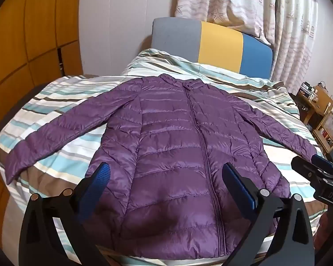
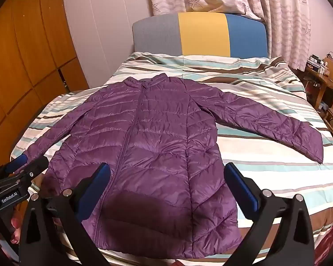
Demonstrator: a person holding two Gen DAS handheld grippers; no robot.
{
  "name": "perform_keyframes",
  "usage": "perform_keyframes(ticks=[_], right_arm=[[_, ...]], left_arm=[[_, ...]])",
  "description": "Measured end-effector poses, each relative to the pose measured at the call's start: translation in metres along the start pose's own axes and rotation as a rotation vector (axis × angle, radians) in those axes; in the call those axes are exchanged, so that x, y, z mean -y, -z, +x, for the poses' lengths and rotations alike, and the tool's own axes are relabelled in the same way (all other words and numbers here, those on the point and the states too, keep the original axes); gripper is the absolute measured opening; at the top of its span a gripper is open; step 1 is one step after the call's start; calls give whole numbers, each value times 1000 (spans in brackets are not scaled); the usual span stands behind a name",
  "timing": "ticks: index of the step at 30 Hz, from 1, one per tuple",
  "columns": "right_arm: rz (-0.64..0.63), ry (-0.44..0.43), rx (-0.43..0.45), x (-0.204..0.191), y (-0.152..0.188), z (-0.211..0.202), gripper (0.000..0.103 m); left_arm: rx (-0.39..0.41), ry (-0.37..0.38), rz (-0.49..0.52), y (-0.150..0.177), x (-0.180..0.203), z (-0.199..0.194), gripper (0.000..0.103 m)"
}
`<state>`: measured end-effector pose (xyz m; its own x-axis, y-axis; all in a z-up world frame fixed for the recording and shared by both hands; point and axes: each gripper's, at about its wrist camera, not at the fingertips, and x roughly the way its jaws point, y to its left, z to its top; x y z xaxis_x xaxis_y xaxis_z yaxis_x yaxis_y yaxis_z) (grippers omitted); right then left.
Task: Fold large clothes
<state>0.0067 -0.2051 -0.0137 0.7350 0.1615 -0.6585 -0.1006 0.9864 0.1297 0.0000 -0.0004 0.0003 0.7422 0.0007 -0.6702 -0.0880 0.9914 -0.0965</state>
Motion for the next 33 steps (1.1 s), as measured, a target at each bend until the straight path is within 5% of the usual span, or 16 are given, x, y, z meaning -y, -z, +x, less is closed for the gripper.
perform_keyframes(ticks=[33], right_arm=[[7, -5, -23, 6, 3, 2, 101]], left_arm=[[-9, 31, -18, 4, 0, 2, 100]])
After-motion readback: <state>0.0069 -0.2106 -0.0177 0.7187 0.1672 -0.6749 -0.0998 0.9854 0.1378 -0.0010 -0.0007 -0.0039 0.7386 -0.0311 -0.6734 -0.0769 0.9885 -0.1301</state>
